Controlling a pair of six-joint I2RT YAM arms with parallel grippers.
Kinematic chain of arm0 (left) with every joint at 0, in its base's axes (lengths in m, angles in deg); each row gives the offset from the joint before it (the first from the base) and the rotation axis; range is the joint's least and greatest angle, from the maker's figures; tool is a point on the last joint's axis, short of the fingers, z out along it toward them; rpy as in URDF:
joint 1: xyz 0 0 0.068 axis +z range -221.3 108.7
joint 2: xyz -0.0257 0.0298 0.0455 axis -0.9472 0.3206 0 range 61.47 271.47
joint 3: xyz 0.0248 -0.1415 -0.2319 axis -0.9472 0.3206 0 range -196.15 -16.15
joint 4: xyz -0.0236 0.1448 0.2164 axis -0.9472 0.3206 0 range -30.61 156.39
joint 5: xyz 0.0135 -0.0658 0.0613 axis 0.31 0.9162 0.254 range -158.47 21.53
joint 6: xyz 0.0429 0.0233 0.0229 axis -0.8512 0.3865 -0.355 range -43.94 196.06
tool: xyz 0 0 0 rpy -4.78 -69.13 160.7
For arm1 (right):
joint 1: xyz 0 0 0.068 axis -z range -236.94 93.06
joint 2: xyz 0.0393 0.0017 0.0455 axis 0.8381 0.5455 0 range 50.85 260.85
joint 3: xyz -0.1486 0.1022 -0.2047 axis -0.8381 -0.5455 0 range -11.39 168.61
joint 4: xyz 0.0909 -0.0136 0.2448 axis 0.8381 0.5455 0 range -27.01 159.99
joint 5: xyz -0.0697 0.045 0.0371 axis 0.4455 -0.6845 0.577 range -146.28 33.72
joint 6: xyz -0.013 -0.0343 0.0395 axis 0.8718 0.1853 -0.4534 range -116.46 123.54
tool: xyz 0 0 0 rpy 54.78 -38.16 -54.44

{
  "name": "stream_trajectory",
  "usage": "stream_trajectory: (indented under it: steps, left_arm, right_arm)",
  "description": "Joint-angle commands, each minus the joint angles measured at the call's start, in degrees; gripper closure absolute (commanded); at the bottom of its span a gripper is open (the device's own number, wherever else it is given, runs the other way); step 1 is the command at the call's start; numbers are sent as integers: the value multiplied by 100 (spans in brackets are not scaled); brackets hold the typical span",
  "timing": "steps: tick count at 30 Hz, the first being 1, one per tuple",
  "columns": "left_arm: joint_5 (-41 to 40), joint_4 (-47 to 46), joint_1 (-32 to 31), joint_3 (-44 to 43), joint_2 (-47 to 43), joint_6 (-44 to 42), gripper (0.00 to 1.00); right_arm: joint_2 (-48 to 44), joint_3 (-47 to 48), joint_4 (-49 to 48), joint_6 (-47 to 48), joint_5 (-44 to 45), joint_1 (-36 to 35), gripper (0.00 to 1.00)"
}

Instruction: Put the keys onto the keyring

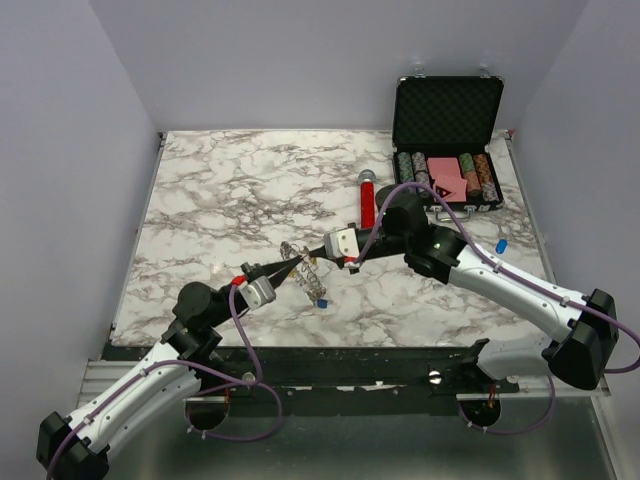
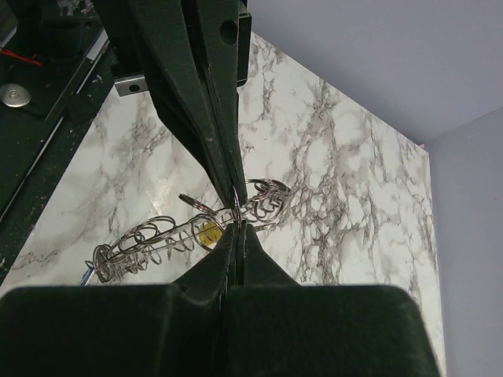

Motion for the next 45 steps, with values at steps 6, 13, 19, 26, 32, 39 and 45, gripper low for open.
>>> stream_trajectory:
  steps: [6, 13, 19, 26, 32, 39, 45]
  left_arm:
    - [160, -156, 24, -178, -82, -95, 100]
    - [169, -173, 15, -178, -73, -78, 100]
    - [204, -165, 15, -187, -64, -78, 100]
    - [344, -103, 24, -222, -29, -60, 100]
    - [450, -33, 24, -266, 15, -34, 100]
    - [467, -15, 24, -275, 15, -16, 100]
    - [450, 2, 24, -283, 24, -16, 100]
  right_arm:
    - [73, -7, -29, 18, -1, -54, 100]
    - [109, 2, -64, 1, -18, -80, 100]
    - [109, 11, -64, 1, -10, -80, 100]
    - [100, 19, -90, -140, -80, -80, 100]
    - [100, 11, -169, -237, -106, -80, 100]
    - [117, 19, -187, -245, -194, -89, 100]
    - [126, 19, -187, -228, -221, -115, 100]
